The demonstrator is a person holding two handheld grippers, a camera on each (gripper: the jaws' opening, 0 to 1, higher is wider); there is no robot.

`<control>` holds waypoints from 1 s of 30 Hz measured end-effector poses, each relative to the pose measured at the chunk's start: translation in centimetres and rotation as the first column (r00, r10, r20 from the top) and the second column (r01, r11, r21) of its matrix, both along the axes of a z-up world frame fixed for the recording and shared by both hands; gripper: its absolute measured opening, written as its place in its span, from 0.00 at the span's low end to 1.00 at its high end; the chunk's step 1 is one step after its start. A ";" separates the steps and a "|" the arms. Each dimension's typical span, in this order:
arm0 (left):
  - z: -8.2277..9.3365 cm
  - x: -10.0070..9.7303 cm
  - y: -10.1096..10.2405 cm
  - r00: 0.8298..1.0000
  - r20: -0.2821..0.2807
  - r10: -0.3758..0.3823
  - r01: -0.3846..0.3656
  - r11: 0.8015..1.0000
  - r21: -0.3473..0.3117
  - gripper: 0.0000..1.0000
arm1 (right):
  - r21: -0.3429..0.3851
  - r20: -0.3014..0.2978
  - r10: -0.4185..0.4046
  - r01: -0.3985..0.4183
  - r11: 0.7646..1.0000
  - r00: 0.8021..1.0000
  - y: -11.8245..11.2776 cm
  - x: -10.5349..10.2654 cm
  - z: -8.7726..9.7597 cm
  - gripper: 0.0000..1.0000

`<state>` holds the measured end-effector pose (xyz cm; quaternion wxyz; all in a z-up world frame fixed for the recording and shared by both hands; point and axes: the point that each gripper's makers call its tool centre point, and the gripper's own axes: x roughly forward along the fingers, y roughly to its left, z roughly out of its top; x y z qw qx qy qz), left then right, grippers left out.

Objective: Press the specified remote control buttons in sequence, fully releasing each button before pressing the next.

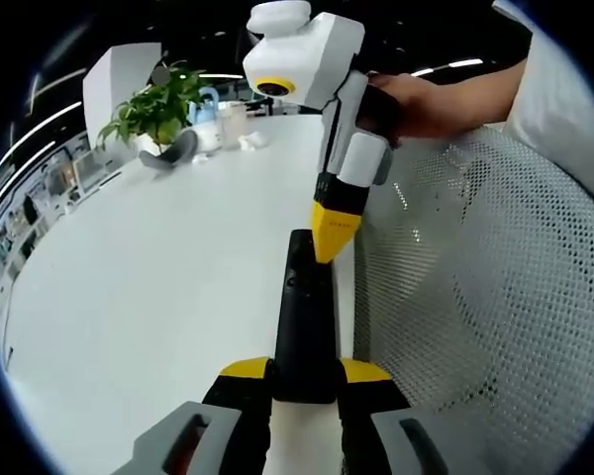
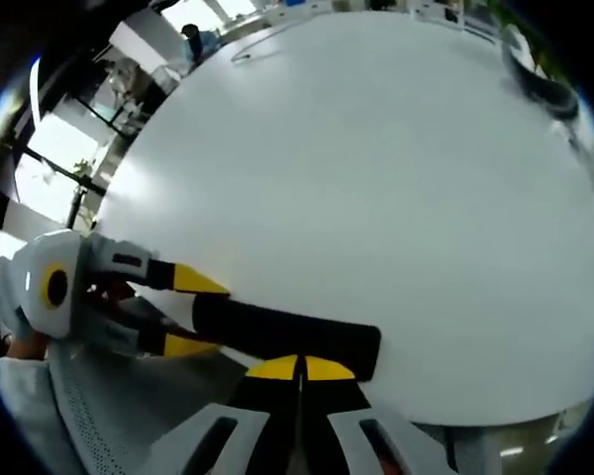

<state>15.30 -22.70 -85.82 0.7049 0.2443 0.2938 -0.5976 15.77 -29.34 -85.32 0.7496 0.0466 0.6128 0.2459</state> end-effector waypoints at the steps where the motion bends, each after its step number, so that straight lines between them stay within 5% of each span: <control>1: 0.0 0.0 0.0 1.000 0.000 0.000 0.000 1.000 0.000 0.25 | 0.000 0.001 0.000 0.000 1.000 1.000 0.0 0.0 0.0 0.00; 17: -0.1 0.1 0.0 1.000 -0.004 -0.008 0.008 1.000 0.007 0.24 | 0.033 0.075 -0.039 0.037 0.999 0.996 0.1 1.4 0.6 0.00; 30: -0.1 0.1 0.0 1.000 -0.005 0.000 0.000 1.000 0.008 0.24 | -0.001 0.065 -0.005 0.005 1.000 0.998 0.2 1.0 0.0 0.00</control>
